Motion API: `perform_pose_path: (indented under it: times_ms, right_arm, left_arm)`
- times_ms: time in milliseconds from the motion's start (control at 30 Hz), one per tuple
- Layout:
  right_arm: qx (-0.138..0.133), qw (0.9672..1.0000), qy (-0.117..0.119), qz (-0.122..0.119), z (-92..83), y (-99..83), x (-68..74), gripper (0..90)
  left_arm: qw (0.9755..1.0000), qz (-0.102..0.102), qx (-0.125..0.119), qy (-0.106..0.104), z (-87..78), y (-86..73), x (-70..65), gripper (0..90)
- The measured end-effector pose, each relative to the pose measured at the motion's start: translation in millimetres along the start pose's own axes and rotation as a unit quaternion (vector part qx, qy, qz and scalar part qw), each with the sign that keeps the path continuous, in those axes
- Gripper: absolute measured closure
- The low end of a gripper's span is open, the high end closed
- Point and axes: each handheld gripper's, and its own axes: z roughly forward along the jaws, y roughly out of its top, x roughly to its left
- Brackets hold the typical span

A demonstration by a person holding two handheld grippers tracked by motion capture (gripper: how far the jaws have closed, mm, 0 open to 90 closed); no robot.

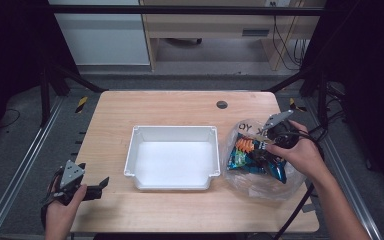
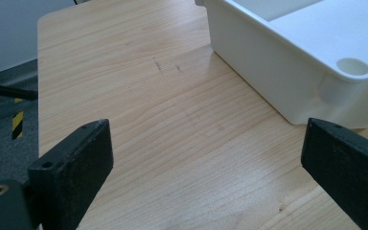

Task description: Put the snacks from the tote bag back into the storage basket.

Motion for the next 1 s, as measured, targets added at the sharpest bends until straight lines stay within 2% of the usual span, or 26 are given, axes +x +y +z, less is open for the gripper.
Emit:
perform_pose_path:
  times_ms: [233,367,600,667,800,1000]
  right_arm:
    - [0.014,0.9998,0.006,-0.010,13.2,2.9,-1.2,11.3]
    - [0.035,0.9990,0.023,-0.014,28.2,-0.1,-2.1,11.7]
    - [0.044,0.9985,0.033,-0.005,42.6,-11.1,-1.3,12.0]
    - [0.046,0.9983,0.035,0.000,44.3,-13.5,-2.1,12.0]
    - [0.046,0.9982,0.038,0.002,46.8,-17.2,-3.6,12.1]
    - [0.053,0.9978,0.038,0.012,53.0,-24.8,-4.4,11.9]
  left_arm:
    - [1.0000,-0.003,0.002,0.002,0.8,-0.3,3.1,3.5]
    - [1.0000,-0.003,0.002,0.003,-0.2,-0.8,4.7,3.5]
    - [1.0000,-0.001,0.003,0.000,1.8,0.2,2.4,3.4]
    - [1.0000,-0.001,0.002,0.009,1.4,0.3,2.8,3.5]
    - [0.9999,-0.005,0.000,0.010,0.4,-0.5,5.0,3.5]
    - [1.0000,-0.002,0.003,0.003,1.4,0.1,2.1,3.4]
